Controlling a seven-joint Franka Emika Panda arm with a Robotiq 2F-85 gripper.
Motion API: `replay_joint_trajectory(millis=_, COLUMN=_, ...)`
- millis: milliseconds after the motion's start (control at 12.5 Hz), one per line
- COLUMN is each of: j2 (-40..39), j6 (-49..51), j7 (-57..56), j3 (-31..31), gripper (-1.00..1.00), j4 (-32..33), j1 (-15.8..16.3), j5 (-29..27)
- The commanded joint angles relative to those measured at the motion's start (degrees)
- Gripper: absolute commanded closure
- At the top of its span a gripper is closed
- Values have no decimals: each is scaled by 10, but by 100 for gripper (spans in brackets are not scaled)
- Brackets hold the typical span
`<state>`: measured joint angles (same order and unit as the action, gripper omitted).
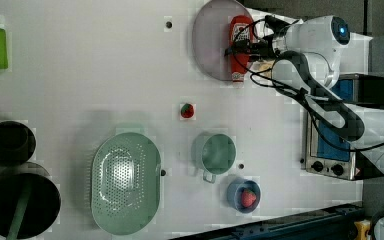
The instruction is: Pick ketchup from plate and place it on table.
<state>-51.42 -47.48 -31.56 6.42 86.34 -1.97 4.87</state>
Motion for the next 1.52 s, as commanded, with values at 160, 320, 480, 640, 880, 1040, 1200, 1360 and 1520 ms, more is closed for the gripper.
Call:
replay_joint_trajectory(millis=160, j2=6, j6=-8, j7=-20, j3=2, gripper=-93, j4=-29, j1=3, j5=2)
replay_joint_trajectory(millis=320, j2=8, j6=-5, j7=-20, j3=-2, gripper=-43, j4=-34, j1=3, j5=2)
replay_joint_trajectory(millis=480, j2=10, j6=-5, j7=-20, j3=-2, gripper=-27, j4=-34, j1=3, j5=2)
replay_joint_trajectory(millis=640, j2=18, j6=-5, j7=-20, j3=-1, gripper=-27, j4=-35, j1=3, j5=2)
replay_joint_trajectory(millis=880, j2=68, j6=29, j7=-15, j3=-1, gripper=-27, j4=-35, j1=0, j5=0)
replay_joint_trajectory(millis=1040, j2=119, j6=96, j7=-15, j3=-1, gripper=-27, j4=-34, j1=-7, j5=-6)
replay_joint_trajectory(millis=1200, j2=174, j6=174, j7=-14, j3=-2, gripper=-27, j4=-30, j1=-19, j5=-25)
replay_joint_trajectory(millis=1360, j2=231, j6=238, j7=-13, j3=-3, gripper=-27, j4=-8, j1=-37, j5=-49)
replay_joint_trajectory(millis=1520, j2=286, j6=261, j7=-13, j3=-4, gripper=-27, j4=32, j1=-58, j5=-55)
